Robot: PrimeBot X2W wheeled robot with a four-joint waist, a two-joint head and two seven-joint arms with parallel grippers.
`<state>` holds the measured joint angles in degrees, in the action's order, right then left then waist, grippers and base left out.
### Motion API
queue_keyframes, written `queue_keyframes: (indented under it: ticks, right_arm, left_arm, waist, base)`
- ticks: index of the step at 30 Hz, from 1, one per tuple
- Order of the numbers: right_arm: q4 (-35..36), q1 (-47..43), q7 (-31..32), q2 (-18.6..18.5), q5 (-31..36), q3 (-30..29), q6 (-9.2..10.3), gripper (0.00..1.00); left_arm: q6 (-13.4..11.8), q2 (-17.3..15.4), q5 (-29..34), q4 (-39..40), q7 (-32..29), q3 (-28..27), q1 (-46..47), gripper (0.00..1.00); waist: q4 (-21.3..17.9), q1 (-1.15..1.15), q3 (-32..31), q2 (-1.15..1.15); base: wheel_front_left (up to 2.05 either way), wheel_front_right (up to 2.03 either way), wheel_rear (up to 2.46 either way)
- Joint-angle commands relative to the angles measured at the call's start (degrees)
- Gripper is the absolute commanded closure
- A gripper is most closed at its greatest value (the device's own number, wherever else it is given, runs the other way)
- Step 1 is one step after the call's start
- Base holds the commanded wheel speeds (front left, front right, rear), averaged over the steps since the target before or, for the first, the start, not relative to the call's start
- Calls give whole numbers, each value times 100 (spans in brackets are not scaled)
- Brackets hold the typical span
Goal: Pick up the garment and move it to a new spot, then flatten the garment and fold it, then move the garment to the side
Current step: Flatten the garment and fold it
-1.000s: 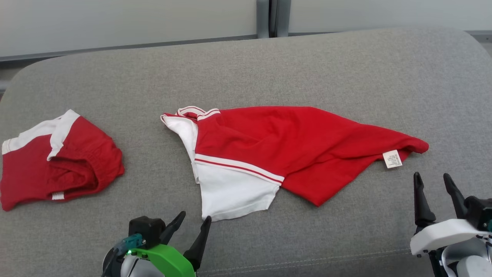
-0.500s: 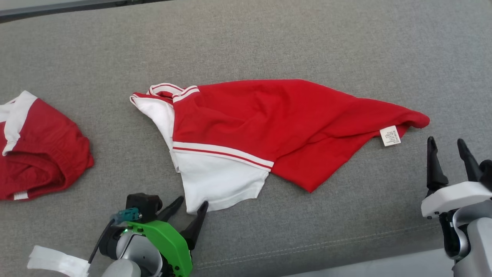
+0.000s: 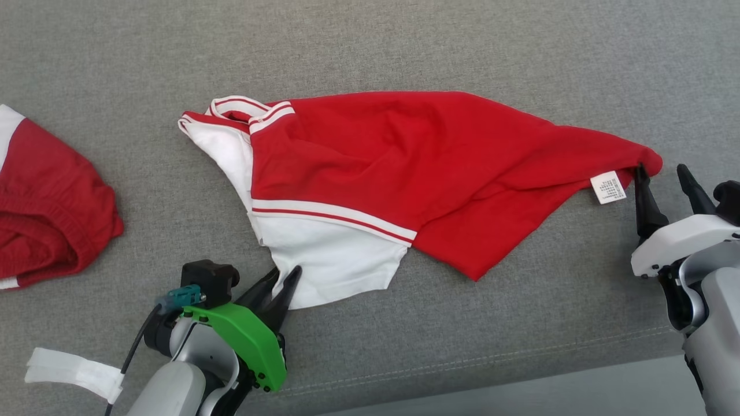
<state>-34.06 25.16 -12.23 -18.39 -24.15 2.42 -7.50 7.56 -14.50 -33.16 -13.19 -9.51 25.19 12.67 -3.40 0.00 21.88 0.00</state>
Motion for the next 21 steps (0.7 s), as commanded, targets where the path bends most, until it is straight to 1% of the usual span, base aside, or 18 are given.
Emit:
queue_keyframes:
  ticks: [1, 2, 3, 4, 5, 9, 13, 17, 21]
  right_arm:
    - [-123, 150, -33, -57, -133, 174, 2, 0]
    - [-190, 200, -50, -102, -183, 233, 3, 50]
    - [-190, 200, -50, -102, -183, 233, 3, 50]
    - [-232, 241, -60, -130, -267, 307, 3, 82]
    - [-277, 272, -63, -136, -348, 386, 3, 100]
    - [-400, 336, -134, -261, -590, 619, 3, 100]
    - [-357, 195, -235, -359, -746, 675, 3, 100]
    - [-30, -117, -295, -420, -910, 600, 3, 100]
    - [566, -595, -306, -501, -1044, 447, 3, 100]
  left_arm:
    - [-17, -16, -74, -144, -169, 115, -35, 100]
    - [-17, -22, -89, -136, -170, 125, -55, 100]
    - [-17, -22, -89, -136, -170, 125, -55, 100]
    - [-17, -35, -105, -126, -184, 126, -63, 100]
    - [-17, -48, -105, -116, -205, 141, -71, 100]
    - [-17, -59, -135, -14, -152, 158, -75, 100]
    - [-55, -71, -168, 151, -125, 134, -154, 100]
    - [-120, -90, -239, 392, -129, 101, -276, 100]
    - [-215, -155, -313, 729, -152, 27, -435, 100]
  waist:
    - [65, 0, 74, 0]
    - [73, 0, 84, 0]
    - [73, 0, 84, 0]
    - [82, 0, 93, 0]
    - [88, 0, 101, 0]
    - [107, 0, 120, 0]
    - [121, 0, 86, 0]
    - [154, 0, -8, 0]
    - [185, 0, -151, 0]
  base:
    - [0, 0, 0]
    - [0, 0, 0]
    - [0, 0, 0]
    - [0, 0, 0]
    - [0, 0, 0]
    - [0, 0, 0]
    - [0, 0, 0]
    - [0, 0, 0]
    - [0, 0, 0]
